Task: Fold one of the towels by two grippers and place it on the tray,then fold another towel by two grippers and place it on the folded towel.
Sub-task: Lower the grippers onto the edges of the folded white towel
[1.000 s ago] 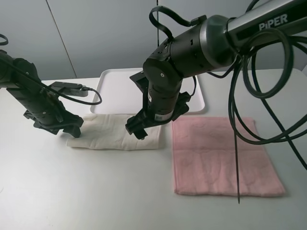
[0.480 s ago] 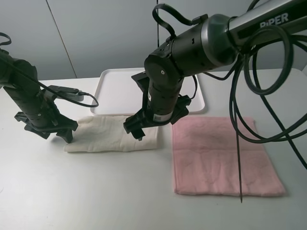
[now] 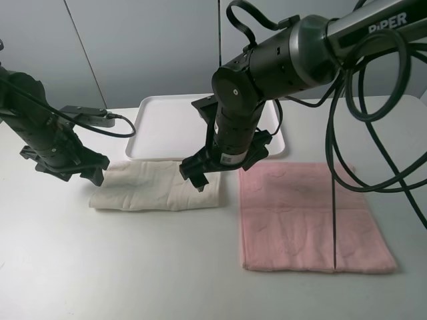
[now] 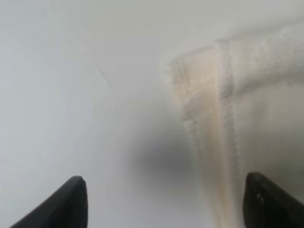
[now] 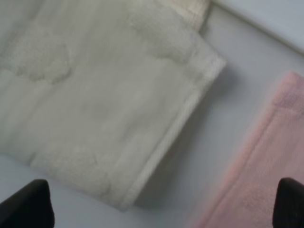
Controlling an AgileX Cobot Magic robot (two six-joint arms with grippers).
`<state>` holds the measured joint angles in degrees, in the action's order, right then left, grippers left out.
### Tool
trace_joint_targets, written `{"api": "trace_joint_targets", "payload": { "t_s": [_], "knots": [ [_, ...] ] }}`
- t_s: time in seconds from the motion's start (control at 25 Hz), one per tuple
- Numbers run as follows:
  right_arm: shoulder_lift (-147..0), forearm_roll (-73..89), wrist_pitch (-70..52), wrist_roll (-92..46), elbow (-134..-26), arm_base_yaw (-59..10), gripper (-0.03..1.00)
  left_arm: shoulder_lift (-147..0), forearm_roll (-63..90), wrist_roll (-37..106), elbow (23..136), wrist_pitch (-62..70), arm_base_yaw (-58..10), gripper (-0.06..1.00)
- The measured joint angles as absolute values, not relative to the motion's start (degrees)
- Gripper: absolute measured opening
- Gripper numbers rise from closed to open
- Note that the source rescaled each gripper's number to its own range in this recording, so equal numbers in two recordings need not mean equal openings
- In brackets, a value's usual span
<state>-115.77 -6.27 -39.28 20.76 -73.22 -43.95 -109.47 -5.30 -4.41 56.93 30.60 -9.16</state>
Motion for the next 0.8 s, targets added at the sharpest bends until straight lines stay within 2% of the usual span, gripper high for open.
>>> {"api": "trace_joint_targets", "payload": {
  "t_s": [0.8],
  "knots": [
    [-115.77,-6.27,-39.17,19.36,-73.57,-43.95,1.00,-113.10,-2.42,-3.23,57.18,29.31,-9.16,0.87]
  ]
}}
